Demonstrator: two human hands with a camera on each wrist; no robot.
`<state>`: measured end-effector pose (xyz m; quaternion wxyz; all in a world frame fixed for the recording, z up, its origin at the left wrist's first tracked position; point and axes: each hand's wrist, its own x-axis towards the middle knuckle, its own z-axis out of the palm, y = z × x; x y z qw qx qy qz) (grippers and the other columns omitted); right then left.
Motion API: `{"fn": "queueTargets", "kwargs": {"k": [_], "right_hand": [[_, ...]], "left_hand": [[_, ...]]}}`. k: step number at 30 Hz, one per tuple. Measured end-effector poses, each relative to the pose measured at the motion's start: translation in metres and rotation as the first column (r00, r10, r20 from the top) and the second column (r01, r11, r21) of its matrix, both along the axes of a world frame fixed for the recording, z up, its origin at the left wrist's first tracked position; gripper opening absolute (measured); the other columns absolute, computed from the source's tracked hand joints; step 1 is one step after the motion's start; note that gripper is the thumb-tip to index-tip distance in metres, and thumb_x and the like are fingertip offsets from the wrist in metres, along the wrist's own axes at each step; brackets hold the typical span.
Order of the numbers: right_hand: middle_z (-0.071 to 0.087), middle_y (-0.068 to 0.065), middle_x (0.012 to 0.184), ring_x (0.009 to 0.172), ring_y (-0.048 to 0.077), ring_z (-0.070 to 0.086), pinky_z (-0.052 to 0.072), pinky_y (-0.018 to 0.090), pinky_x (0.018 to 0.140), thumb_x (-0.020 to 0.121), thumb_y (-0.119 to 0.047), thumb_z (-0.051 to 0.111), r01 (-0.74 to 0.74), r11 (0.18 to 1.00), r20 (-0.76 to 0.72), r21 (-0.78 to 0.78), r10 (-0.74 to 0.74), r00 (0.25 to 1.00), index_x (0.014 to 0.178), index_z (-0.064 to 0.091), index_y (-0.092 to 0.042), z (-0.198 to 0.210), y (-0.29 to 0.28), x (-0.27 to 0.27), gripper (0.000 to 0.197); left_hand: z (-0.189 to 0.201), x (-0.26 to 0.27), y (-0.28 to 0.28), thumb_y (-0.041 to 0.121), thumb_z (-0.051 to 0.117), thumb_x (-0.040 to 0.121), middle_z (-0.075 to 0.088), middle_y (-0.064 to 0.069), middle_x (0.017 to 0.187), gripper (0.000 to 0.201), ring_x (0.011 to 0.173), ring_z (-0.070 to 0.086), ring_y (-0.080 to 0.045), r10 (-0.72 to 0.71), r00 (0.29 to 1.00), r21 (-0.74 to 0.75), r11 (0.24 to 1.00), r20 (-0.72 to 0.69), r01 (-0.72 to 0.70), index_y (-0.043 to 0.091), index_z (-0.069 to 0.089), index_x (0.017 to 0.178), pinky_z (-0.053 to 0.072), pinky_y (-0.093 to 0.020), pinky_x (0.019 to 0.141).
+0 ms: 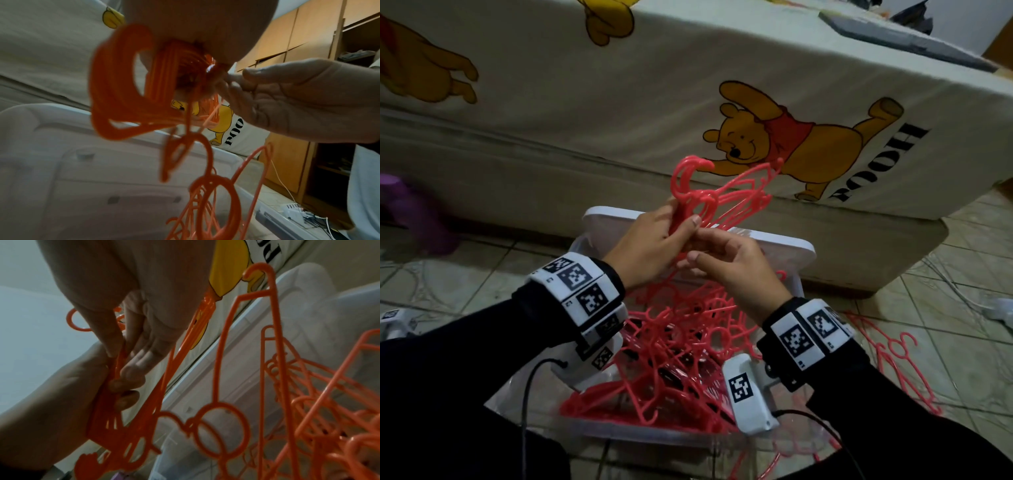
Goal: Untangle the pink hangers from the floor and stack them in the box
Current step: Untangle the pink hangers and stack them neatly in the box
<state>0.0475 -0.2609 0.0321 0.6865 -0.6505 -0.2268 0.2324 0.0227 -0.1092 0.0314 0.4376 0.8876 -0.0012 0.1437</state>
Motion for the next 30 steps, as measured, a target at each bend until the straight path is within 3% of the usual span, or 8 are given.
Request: {"fn": "queueTargets", "kwargs": {"k": [3, 5, 10, 12, 15, 19, 25, 30], "right_hand": [[0.067, 0.002, 0.080, 0.070, 0.011, 0.064, 0.054, 0.027, 0.069, 0.084, 0.000, 0.064, 0.146, 0.932, 0.406, -0.333, 0.002, 0.914, 0.089, 0.064, -0.010, -0.004, -0.007, 0.006, 0.012], [0.068, 0.004, 0.084, 0.077, 0.015, 0.062, 0.050, 0.031, 0.075, 0.081, -0.010, 0.068, 0.215, 0.801, 0.599, -0.558, 0.210, 0.773, 0.089, 0.065, -0.009, -0.008, -0.012, 0.007, 0.008], [0.064, 0.001, 0.101, 0.097, 0.024, 0.057, 0.041, 0.036, 0.081, 0.082, -0.043, 0.061, 0.318, 0.564, 0.632, -0.762, 0.539, 0.557, 0.098, 0.061, -0.019, -0.027, -0.005, -0.011, 0.028], [0.064, 0.001, 0.104, 0.101, 0.025, 0.055, 0.034, 0.037, 0.082, 0.088, -0.040, 0.052, 0.398, 0.538, 0.668, -0.743, 0.556, 0.495, 0.100, 0.060, -0.022, -0.033, 0.000, -0.015, 0.023], [0.065, -0.001, 0.100, 0.099, 0.026, 0.056, 0.032, 0.037, 0.080, 0.092, -0.034, 0.044, 0.429, 0.555, 0.700, -0.713, 0.535, 0.472, 0.096, 0.060, -0.022, -0.033, 0.003, -0.016, 0.020], [0.065, -0.002, 0.100, 0.098, 0.025, 0.057, 0.035, 0.037, 0.080, 0.087, -0.031, 0.051, 0.396, 0.603, 0.713, -0.692, 0.487, 0.505, 0.095, 0.060, -0.022, -0.028, -0.001, -0.012, 0.015], [0.063, 0.003, 0.104, 0.102, 0.026, 0.054, 0.030, 0.036, 0.078, 0.091, -0.028, 0.050, 0.394, 0.595, 0.702, -0.700, 0.472, 0.534, 0.105, 0.048, -0.019, -0.023, -0.009, 0.000, 0.017], [0.066, -0.001, 0.094, 0.093, 0.024, 0.058, 0.029, 0.036, 0.075, 0.091, -0.026, 0.049, 0.347, 0.659, 0.716, -0.667, 0.436, 0.546, 0.110, 0.044, -0.021, -0.015, -0.018, 0.001, 0.019]], "left_hand": [[-0.003, 0.002, 0.002, 0.033, 0.050, 0.097, 0.068, 0.002, 0.106, 0.029, 0.100, 0.062, -0.011, -0.003, 1.000, -0.009, 1.000, -0.004, 0.003, 0.018, 0.056, 0.121, 0.043, -0.022, 0.083], [-0.006, 0.005, 0.005, 0.035, 0.049, 0.097, 0.067, 0.000, 0.109, 0.032, 0.103, 0.061, -0.013, 0.004, 1.000, 0.002, 1.000, -0.016, -0.004, 0.017, 0.056, 0.122, 0.044, -0.023, 0.085], [-0.012, 0.011, 0.001, 0.039, 0.044, 0.098, 0.065, -0.003, 0.108, 0.037, 0.103, 0.060, -0.018, 0.002, 0.997, -0.021, 1.000, -0.075, -0.003, 0.013, 0.056, 0.121, 0.043, -0.026, 0.086], [-0.013, 0.012, 0.000, 0.038, 0.044, 0.098, 0.064, -0.004, 0.105, 0.037, 0.101, 0.060, -0.019, -0.004, 0.997, -0.025, 1.000, -0.072, 0.002, 0.011, 0.056, 0.119, 0.043, -0.028, 0.085], [-0.012, 0.012, 0.000, 0.039, 0.045, 0.098, 0.063, -0.001, 0.096, 0.037, 0.097, 0.061, -0.021, -0.001, 0.997, -0.028, 1.000, -0.078, -0.001, 0.010, 0.057, 0.119, 0.045, -0.030, 0.083], [-0.010, 0.011, 0.001, 0.036, 0.050, 0.096, 0.067, -0.005, 0.108, 0.036, 0.104, 0.061, -0.018, -0.018, 0.998, -0.063, 0.998, -0.063, 0.014, 0.010, 0.057, 0.120, 0.046, -0.040, 0.094], [-0.009, 0.007, 0.005, 0.033, 0.057, 0.094, 0.068, -0.003, 0.106, 0.030, 0.102, 0.062, -0.018, -0.017, 0.998, -0.022, 1.000, -0.062, 0.016, 0.012, 0.060, 0.114, 0.047, -0.041, 0.093], [-0.008, 0.005, 0.005, 0.031, 0.062, 0.091, 0.069, 0.000, 0.101, 0.025, 0.095, 0.064, -0.015, 0.007, 0.999, -0.001, 1.000, -0.044, -0.007, 0.016, 0.062, 0.111, 0.048, -0.034, 0.088]]}}
